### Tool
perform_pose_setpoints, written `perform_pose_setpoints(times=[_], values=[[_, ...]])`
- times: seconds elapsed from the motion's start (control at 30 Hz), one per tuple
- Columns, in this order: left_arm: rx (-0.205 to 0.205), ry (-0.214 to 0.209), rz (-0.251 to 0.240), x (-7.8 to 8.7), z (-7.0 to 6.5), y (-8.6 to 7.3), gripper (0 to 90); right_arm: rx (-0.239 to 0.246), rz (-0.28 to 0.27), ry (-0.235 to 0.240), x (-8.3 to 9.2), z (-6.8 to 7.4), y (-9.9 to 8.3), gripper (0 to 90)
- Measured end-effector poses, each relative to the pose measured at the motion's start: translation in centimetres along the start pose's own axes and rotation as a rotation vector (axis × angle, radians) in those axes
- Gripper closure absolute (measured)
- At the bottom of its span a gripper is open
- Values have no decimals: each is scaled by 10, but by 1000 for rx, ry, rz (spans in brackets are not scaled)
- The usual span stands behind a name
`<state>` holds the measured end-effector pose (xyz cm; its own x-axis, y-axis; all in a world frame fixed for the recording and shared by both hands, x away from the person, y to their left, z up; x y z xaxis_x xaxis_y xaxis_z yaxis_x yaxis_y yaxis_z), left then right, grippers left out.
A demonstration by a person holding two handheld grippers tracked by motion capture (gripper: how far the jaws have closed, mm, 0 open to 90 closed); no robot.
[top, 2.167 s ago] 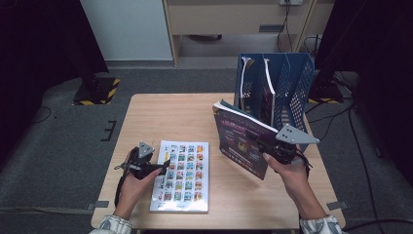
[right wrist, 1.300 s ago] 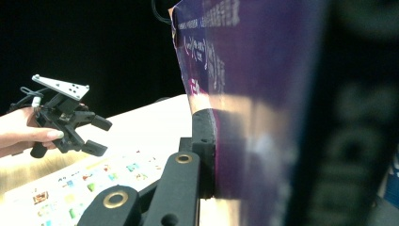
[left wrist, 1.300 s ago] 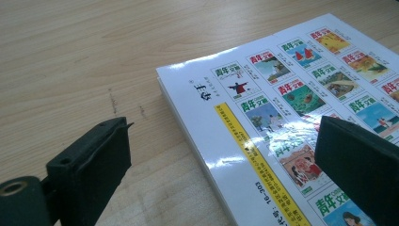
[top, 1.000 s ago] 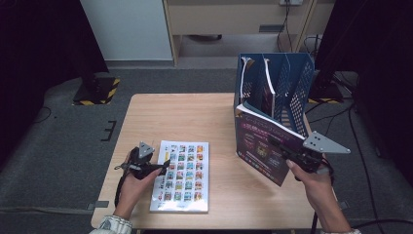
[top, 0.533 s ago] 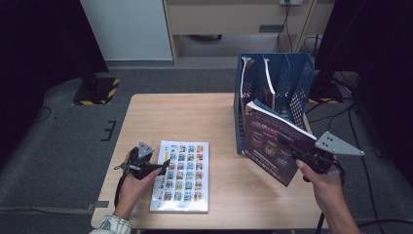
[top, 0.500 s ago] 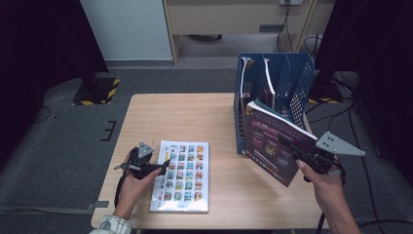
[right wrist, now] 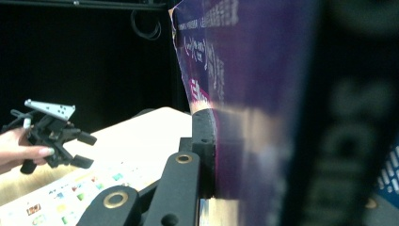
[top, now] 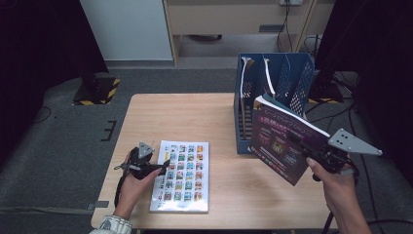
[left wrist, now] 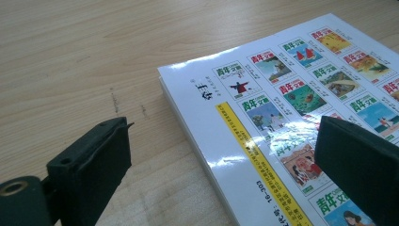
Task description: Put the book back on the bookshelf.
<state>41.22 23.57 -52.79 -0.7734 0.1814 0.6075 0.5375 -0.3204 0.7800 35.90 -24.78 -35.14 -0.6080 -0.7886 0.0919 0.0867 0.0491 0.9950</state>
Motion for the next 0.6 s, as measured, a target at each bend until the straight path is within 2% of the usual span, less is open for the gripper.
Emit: perform_pose_setpoints(times=[0.37, 0.6], values=[[1, 1, 0, 0, 0, 0, 40, 11, -33, -46, 1, -12, 28, 842], [7, 2, -1, 0, 2, 0, 40, 8, -35, -82, 1, -21, 35, 842]])
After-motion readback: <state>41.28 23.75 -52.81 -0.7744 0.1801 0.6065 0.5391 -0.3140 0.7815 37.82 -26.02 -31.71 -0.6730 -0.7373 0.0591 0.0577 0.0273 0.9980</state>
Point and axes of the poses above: each handheld gripper's, and its own axes: x roughly backward along the jaws, y roughly out of its top, z roughly to its left, the point moved 4 cm from there along -x, roughly forward along the jaws, and after that the axes turned 10 degrees about y, right-handed, at the moved point
